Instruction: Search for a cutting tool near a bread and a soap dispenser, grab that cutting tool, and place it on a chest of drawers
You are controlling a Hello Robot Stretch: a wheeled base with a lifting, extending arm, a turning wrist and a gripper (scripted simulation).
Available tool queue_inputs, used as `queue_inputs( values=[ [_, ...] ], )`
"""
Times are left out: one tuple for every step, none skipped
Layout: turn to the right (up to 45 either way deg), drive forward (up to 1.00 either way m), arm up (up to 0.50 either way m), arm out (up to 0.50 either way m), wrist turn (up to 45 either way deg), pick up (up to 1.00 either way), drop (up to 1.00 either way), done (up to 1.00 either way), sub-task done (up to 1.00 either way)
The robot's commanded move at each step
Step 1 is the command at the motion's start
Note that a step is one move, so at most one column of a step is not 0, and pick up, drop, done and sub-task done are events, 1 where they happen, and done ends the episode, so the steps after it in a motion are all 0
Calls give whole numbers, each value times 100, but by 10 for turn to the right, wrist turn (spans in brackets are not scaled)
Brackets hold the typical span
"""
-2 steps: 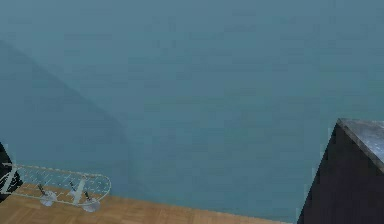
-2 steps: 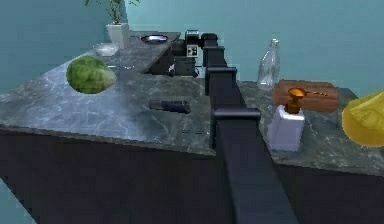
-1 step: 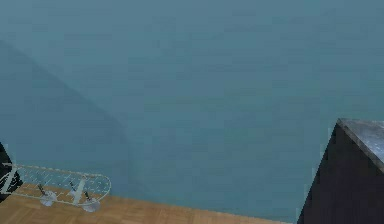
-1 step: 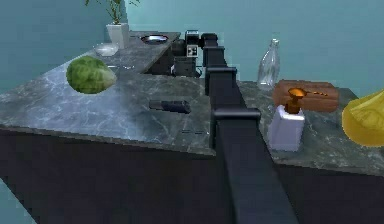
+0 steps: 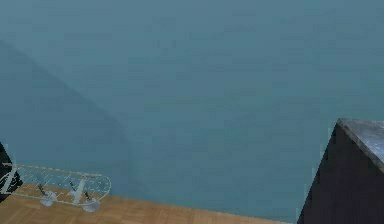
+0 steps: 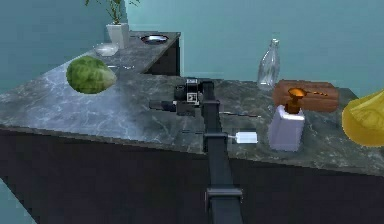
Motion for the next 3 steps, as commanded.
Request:
queue_inputs(
  values=[
    [0, 0, 0, 0, 0, 100, 0, 0, 0],
    [0, 0, 10, 0, 0, 0, 0, 0, 0],
    [0, 0, 4, 0, 0, 0, 0, 0, 0]
  ],
)
